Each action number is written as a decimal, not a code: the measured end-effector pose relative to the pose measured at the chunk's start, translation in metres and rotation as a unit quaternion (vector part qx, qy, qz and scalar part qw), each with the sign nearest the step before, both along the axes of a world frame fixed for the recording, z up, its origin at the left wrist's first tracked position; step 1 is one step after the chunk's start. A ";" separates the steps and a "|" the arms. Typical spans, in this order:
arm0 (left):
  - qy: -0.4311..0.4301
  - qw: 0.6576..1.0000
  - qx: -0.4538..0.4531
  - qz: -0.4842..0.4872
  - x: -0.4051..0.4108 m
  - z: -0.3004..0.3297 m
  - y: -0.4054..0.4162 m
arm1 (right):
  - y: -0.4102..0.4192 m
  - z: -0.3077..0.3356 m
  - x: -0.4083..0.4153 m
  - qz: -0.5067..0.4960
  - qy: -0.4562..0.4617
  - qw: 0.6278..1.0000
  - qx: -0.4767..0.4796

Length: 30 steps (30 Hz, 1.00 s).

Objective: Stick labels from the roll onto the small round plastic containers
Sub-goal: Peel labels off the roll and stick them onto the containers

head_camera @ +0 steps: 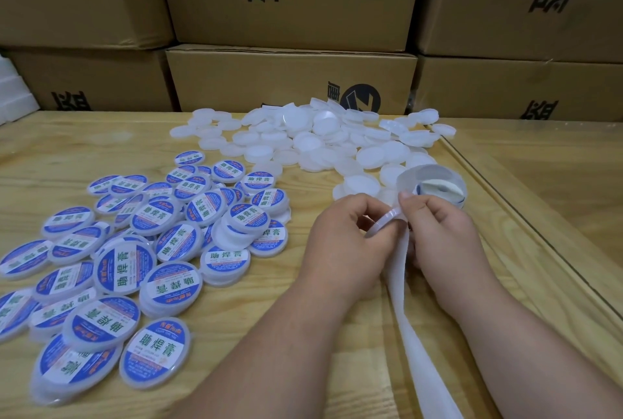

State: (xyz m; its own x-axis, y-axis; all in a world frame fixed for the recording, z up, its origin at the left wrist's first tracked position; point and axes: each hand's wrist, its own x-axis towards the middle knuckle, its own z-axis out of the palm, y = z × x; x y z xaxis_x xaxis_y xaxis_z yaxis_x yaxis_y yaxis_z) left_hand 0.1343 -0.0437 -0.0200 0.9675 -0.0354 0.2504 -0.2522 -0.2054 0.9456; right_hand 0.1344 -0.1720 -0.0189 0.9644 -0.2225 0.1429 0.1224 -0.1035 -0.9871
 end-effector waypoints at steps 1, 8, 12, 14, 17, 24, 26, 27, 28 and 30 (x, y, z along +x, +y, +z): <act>0.000 1.000 0.002 0.000 0.000 0.001 0.000 | 0.000 0.000 0.000 -0.002 0.003 1.000 -0.001; -0.010 1.000 0.005 -0.007 0.000 0.000 0.000 | -0.004 -0.001 0.001 -0.037 0.027 0.998 -0.045; -0.024 1.000 -0.004 0.006 0.000 -0.002 -0.001 | -0.004 -0.001 0.001 -0.034 0.015 0.997 -0.062; -0.021 1.000 -0.015 0.016 0.001 -0.001 -0.002 | -0.004 -0.003 0.001 -0.031 0.003 0.996 -0.083; -0.009 0.998 -0.045 0.050 0.000 0.002 0.000 | -0.001 -0.004 0.001 -0.040 -0.016 0.994 -0.102; -0.010 0.995 -0.094 0.041 0.002 -0.001 0.000 | 0.000 -0.004 0.002 -0.024 -0.035 0.996 -0.084; -0.020 0.998 -0.058 0.028 0.003 -0.004 -0.001 | 0.001 -0.002 -0.001 0.004 -0.030 0.999 -0.044; -0.028 0.998 -0.046 0.022 0.003 -0.005 -0.002 | 0.002 0.000 -0.003 0.022 -0.036 0.999 -0.017; -0.037 0.998 -0.038 0.014 0.003 -0.006 -0.003 | 0.003 0.002 -0.005 0.038 -0.044 0.998 0.006; -0.053 0.998 -0.029 -0.007 0.002 -0.006 -0.004 | 0.004 0.006 -0.008 0.045 -0.053 0.997 0.025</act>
